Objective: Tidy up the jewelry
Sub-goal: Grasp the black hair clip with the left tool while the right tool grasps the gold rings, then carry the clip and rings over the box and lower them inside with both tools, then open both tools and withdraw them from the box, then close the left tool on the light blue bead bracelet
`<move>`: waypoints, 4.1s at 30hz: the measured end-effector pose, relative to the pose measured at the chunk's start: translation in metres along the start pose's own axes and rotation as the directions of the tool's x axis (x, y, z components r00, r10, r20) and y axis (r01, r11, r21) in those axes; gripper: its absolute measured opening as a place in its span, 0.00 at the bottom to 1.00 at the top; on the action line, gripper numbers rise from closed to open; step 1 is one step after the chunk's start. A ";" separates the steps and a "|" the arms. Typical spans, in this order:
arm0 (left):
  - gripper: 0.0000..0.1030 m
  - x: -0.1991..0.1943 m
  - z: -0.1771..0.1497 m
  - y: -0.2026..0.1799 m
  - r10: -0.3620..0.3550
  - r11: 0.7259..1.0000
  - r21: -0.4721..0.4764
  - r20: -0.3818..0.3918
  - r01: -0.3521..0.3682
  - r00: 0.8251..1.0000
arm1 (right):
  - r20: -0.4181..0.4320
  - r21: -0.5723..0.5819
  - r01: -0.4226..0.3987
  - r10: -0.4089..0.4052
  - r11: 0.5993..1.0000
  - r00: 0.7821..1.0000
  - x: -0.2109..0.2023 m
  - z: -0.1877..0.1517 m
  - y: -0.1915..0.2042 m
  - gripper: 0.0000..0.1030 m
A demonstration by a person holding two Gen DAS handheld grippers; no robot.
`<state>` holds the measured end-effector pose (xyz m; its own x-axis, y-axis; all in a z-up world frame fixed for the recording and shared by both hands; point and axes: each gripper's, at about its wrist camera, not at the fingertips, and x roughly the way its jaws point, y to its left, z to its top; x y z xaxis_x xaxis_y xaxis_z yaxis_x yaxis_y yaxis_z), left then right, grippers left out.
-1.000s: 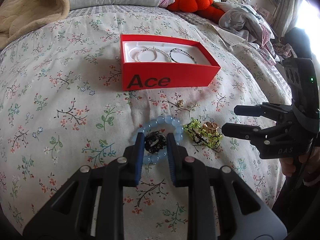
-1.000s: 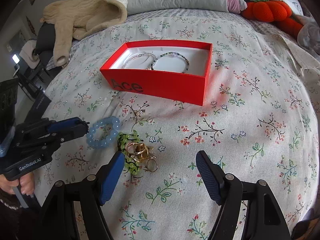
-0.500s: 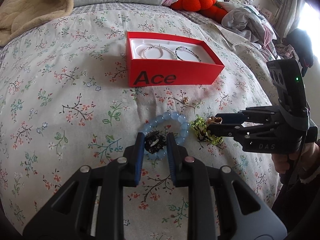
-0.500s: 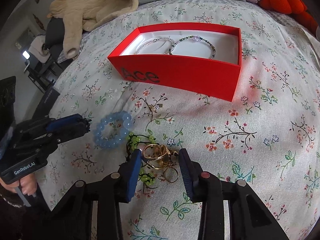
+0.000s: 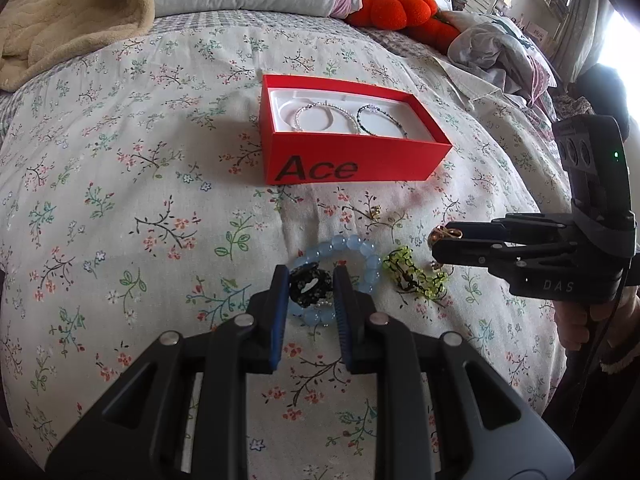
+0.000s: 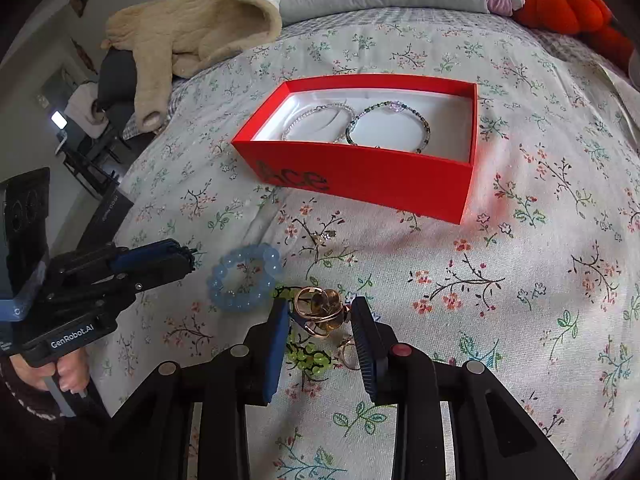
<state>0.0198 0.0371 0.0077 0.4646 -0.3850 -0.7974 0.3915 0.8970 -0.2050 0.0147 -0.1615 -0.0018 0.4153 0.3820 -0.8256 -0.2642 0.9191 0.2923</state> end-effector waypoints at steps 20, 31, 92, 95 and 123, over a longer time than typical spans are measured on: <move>0.23 -0.006 0.059 -0.016 0.036 0.997 -0.077 0.184 -0.022 0.982 | 0.191 0.079 0.076 -0.090 0.994 0.978 -0.051 0.040 -0.018 0.31; 0.23 0.039 0.080 -0.027 0.122 0.991 -0.073 0.213 -0.108 0.969 | 0.205 0.126 0.116 -0.141 0.985 0.969 -0.034 0.058 -0.040 0.31; 0.78 0.015 0.016 0.017 0.129 0.982 -0.136 -0.036 -0.133 0.991 | 0.090 0.089 0.184 -0.192 0.979 0.977 -0.026 0.018 -0.019 0.71; 0.78 0.014 0.008 0.020 0.138 0.982 -0.123 -0.053 -0.144 0.989 | 0.072 0.065 0.192 -0.197 0.979 0.978 -0.024 0.009 -0.013 0.71; 0.45 0.052 -0.006 0.005 0.116 0.993 -0.003 -0.140 -0.118 0.983 | -0.042 -0.103 0.254 -0.259 0.962 0.965 -0.004 -0.046 -0.010 0.72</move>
<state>0.0415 0.0230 -0.0382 0.3909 -0.2436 -0.8876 0.3316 0.9369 -0.1111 -0.0249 -0.1767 -0.0234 0.4329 0.1261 -0.8926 -0.2383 0.9710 0.0216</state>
